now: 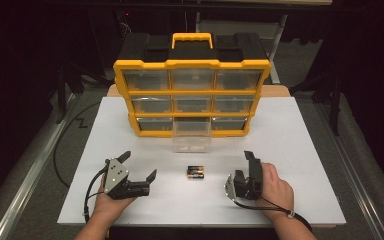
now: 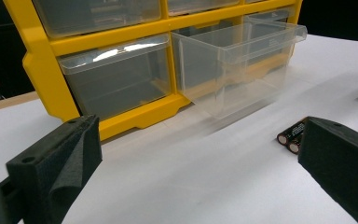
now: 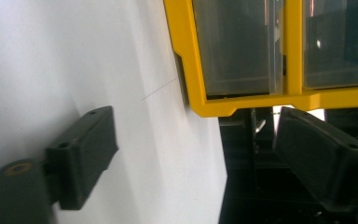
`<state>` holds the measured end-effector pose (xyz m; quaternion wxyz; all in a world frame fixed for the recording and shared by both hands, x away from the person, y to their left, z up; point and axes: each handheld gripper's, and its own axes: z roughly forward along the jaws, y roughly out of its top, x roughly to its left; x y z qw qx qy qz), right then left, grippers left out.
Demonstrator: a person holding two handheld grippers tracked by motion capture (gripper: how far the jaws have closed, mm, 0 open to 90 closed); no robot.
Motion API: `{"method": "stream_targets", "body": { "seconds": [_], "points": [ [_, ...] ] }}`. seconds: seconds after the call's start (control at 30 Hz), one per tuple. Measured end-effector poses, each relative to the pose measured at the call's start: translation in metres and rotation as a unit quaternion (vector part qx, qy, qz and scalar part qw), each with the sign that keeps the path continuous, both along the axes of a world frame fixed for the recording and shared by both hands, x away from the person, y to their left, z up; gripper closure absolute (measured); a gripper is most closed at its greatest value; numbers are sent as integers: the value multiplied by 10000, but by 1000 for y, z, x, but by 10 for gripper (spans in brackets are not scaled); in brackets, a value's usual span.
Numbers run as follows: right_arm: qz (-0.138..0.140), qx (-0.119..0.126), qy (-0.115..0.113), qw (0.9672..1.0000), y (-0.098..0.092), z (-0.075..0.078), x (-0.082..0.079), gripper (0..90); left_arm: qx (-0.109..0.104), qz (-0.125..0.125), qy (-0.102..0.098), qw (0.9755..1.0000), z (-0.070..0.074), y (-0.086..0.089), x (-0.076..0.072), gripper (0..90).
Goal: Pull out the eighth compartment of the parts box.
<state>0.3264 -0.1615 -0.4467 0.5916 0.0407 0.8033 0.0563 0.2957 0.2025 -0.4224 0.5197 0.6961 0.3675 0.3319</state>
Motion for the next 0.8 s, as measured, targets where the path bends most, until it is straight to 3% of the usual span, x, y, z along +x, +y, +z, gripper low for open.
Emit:
{"method": "stream_targets", "body": {
  "seconds": [0.17,0.27,0.53,0.8],
  "points": [
    [-36,263,142,9995,-3,2,3,42,0,1,-1,10000,0,0,0,4],
    [-26,287,123,9995,-4,2,4,10,3,-3,1,10000,0,0,0,4],
    [-65,589,181,9981,-8,4,6,8,7,-9,14,10000,-1,-1,0,4],
    [-191,1364,368,9898,-14,9,8,9,23,-11,34,10000,-1,0,1,4]
  ]
}}
